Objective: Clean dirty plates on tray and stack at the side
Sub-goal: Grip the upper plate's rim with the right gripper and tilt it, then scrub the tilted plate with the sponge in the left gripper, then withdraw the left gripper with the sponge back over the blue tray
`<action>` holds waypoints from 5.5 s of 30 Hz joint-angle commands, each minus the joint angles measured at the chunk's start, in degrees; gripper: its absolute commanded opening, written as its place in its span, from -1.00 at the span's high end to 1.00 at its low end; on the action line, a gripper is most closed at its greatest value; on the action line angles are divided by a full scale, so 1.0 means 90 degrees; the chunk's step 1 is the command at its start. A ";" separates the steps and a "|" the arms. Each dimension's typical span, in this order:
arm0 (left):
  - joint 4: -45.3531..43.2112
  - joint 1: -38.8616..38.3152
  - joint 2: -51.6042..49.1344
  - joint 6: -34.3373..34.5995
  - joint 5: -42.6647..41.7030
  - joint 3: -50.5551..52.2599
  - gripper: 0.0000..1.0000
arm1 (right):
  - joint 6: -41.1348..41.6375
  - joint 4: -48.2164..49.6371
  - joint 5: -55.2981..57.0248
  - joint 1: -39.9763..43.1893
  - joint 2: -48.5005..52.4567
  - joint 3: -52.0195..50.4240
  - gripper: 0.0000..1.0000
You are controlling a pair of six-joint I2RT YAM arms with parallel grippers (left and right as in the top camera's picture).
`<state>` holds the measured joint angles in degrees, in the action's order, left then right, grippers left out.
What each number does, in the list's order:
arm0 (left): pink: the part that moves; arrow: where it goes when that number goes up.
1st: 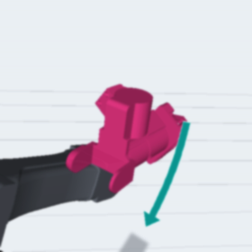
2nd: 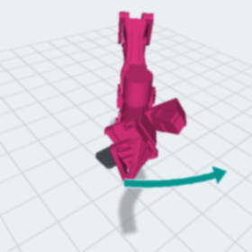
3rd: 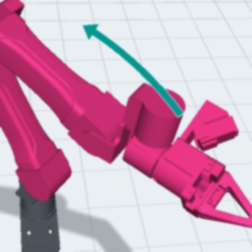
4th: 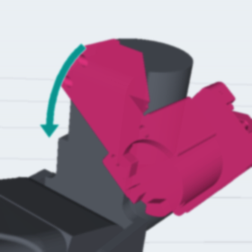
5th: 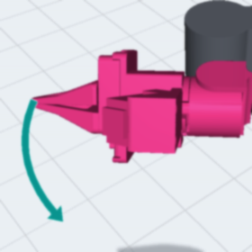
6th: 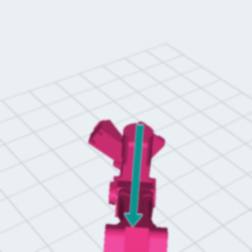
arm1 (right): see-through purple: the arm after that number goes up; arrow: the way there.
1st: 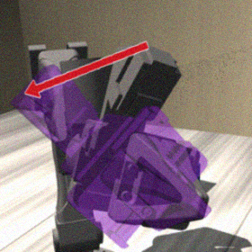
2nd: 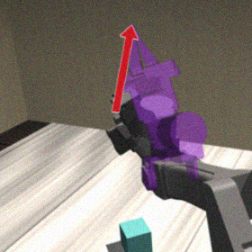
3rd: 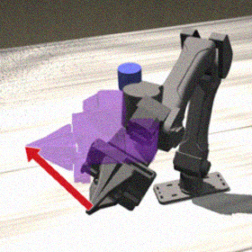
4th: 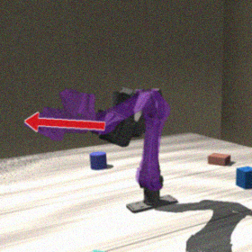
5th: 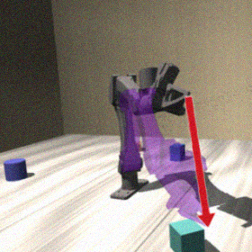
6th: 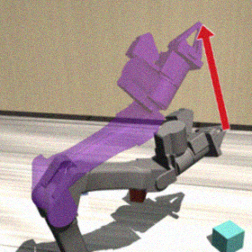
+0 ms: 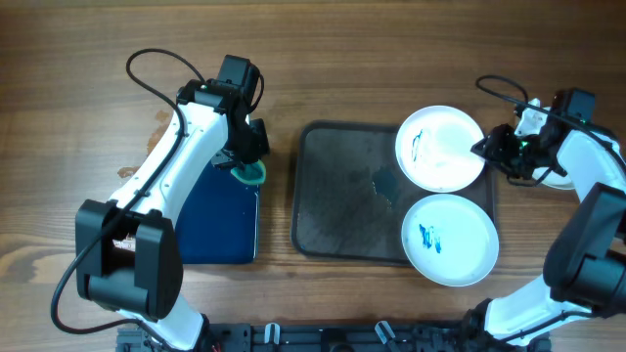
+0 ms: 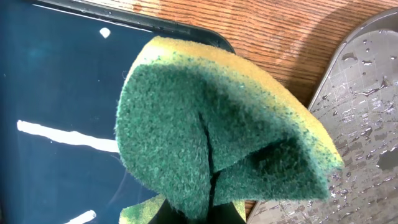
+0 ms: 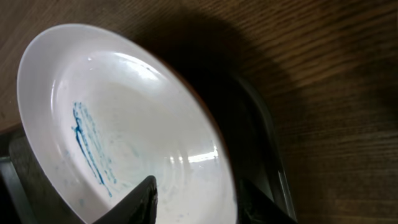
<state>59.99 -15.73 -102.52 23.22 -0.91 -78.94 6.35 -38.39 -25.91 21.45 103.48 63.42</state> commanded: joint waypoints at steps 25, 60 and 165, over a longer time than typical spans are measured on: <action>0.0085 0.0022 0.0141 -0.0058 -0.0525 -0.0100 0.92 | 0.0707 -0.0056 0.1056 -0.2790 0.0942 0.0085 0.91; -0.3687 -0.2132 -0.3157 0.3065 -0.2739 -0.0102 0.92 | 0.0678 -0.0172 0.1613 -0.2832 0.0512 0.0095 0.91; -0.0969 -0.1875 -0.3130 -0.0481 -0.1926 -0.2074 0.92 | 0.0816 -0.0204 0.1885 -0.2832 0.0512 0.0095 0.91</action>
<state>50.46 -31.11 -129.32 19.94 -17.87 -97.78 13.61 -39.83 -14.06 -5.02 107.87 64.97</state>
